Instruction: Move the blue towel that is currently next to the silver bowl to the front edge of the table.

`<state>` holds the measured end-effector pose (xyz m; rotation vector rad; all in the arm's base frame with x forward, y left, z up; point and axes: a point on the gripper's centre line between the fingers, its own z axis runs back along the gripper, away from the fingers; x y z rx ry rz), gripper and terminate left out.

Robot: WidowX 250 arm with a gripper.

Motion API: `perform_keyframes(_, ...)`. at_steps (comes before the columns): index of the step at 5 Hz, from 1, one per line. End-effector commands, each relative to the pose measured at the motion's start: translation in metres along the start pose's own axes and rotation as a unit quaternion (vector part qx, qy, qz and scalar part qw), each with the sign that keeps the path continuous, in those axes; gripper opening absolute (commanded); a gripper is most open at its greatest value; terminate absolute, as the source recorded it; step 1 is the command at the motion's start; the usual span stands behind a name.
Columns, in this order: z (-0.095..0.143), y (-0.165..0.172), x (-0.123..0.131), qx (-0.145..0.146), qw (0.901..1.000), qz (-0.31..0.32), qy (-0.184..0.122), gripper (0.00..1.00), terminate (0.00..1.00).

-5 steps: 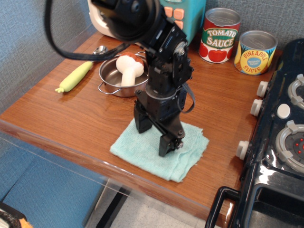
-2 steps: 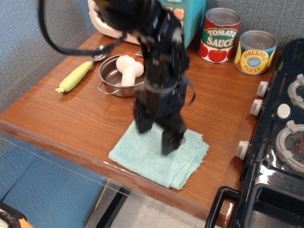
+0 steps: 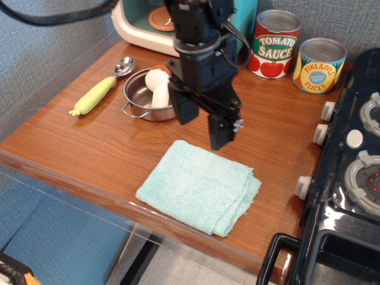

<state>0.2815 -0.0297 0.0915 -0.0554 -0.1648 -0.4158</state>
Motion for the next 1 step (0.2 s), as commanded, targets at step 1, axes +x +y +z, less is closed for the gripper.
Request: perform_keyframes(1,0.0186,0.0053,0.0071,0.011,0.9995,-0.003,-0.031,1.0,1.0)
